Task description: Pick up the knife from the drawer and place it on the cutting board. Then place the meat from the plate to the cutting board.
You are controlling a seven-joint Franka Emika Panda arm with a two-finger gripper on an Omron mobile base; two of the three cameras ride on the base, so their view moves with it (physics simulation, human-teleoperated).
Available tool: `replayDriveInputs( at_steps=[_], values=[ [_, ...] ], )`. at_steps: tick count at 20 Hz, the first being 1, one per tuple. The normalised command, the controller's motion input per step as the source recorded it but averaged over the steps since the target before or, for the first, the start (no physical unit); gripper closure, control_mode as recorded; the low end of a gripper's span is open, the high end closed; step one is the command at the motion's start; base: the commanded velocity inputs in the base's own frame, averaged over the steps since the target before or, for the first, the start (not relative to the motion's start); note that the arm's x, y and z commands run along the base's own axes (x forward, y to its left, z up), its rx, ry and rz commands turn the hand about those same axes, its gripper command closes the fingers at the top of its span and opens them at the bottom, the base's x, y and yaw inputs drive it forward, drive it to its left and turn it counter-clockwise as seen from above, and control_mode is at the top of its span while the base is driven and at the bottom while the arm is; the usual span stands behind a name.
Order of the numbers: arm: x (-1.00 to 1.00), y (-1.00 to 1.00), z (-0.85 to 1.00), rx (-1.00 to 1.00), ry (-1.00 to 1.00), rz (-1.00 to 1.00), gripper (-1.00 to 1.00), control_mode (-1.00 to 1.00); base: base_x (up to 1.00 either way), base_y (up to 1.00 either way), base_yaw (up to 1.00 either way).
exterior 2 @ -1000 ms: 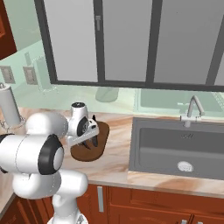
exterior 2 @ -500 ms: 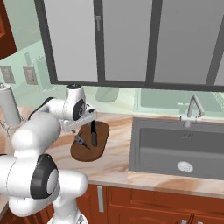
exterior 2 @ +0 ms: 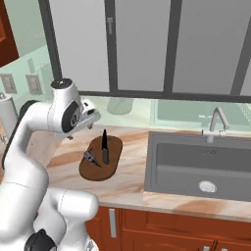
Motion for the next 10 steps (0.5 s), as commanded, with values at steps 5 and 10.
replayDriveInputs(
  at_steps=[5,10],
  values=[
    [-1.00,-0.20,0.22,0.07,-0.60,0.00,-1.00,-1.00,0.00,0.00,0.00],
    [-0.10,-0.17,0.00,0.06,-0.03,-0.06,-1.00,-1.00,0.00,0.00,0.00]
  ],
)
